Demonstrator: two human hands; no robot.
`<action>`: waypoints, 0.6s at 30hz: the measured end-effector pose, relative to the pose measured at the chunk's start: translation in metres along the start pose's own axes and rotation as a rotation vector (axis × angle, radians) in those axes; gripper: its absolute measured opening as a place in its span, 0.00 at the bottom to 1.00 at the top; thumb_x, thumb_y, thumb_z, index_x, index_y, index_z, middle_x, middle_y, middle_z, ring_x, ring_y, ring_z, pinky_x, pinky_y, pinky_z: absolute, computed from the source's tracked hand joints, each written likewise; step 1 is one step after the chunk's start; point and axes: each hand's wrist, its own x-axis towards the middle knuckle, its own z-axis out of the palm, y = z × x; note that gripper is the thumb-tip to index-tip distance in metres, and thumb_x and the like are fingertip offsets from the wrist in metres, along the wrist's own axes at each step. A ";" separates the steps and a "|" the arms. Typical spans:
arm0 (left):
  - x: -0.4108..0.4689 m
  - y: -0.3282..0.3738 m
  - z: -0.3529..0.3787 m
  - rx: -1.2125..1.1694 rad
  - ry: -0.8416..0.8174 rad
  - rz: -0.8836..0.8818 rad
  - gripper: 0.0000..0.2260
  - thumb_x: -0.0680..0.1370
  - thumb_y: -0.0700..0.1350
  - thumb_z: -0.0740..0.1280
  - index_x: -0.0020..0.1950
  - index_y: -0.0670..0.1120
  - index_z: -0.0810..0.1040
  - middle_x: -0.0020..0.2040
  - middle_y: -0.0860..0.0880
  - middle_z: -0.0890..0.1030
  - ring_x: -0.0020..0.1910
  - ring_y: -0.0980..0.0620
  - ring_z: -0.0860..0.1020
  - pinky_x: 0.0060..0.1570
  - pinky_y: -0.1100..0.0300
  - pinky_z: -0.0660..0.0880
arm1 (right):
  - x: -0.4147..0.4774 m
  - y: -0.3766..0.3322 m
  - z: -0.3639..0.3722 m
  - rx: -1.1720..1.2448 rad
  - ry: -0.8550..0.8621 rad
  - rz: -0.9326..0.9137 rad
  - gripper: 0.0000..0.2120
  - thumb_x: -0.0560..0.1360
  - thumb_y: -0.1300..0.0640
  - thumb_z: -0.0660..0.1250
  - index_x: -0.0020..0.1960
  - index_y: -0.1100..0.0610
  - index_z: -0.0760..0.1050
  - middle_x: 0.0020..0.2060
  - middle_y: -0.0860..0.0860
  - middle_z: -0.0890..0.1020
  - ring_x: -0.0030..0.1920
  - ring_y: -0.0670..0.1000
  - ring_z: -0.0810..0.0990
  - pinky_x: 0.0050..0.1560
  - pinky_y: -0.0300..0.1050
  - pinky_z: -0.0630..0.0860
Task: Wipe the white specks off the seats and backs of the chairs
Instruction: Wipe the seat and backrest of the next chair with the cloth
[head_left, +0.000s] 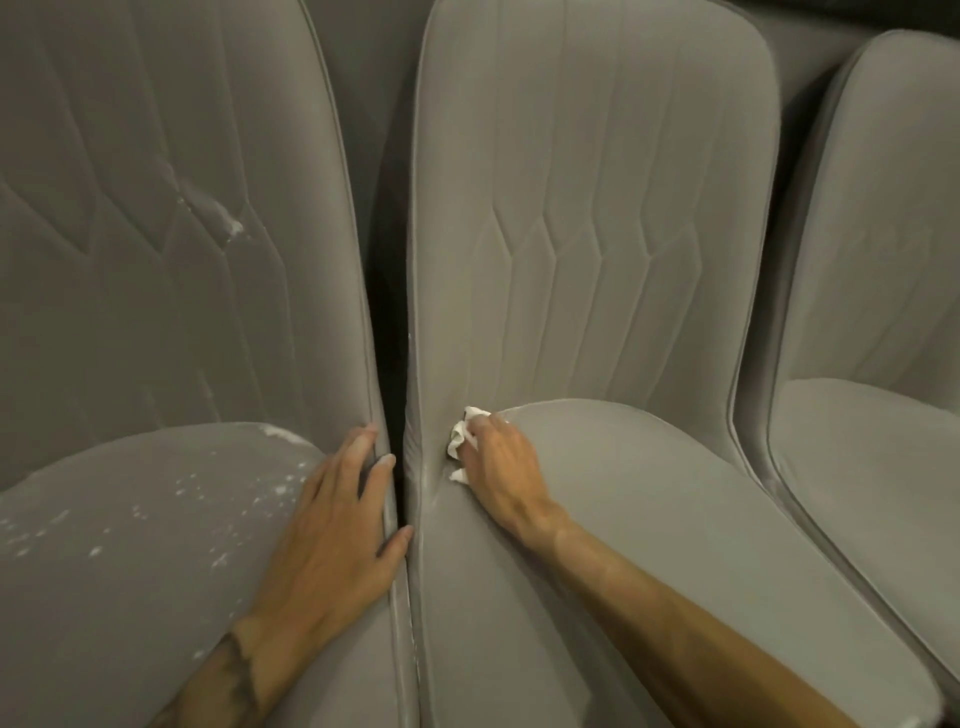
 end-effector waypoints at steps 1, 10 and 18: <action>0.000 -0.001 -0.001 -0.014 -0.007 0.006 0.36 0.71 0.54 0.79 0.74 0.40 0.73 0.79 0.39 0.64 0.77 0.38 0.68 0.74 0.45 0.65 | -0.010 -0.005 -0.001 0.024 -0.007 -0.029 0.12 0.83 0.52 0.59 0.54 0.58 0.77 0.53 0.55 0.81 0.53 0.56 0.78 0.57 0.52 0.74; -0.004 -0.007 -0.007 -0.056 0.071 0.074 0.23 0.81 0.43 0.55 0.73 0.36 0.74 0.76 0.36 0.70 0.75 0.37 0.70 0.74 0.37 0.68 | -0.094 -0.012 -0.033 0.091 -0.203 -0.278 0.11 0.82 0.48 0.62 0.54 0.55 0.75 0.51 0.52 0.79 0.51 0.52 0.75 0.52 0.39 0.66; -0.028 -0.029 -0.019 -0.122 0.011 0.060 0.25 0.80 0.33 0.63 0.78 0.39 0.68 0.82 0.42 0.61 0.80 0.43 0.63 0.82 0.47 0.53 | -0.051 -0.016 -0.020 -0.034 0.075 0.180 0.13 0.82 0.52 0.62 0.59 0.60 0.74 0.57 0.59 0.78 0.57 0.62 0.76 0.57 0.53 0.72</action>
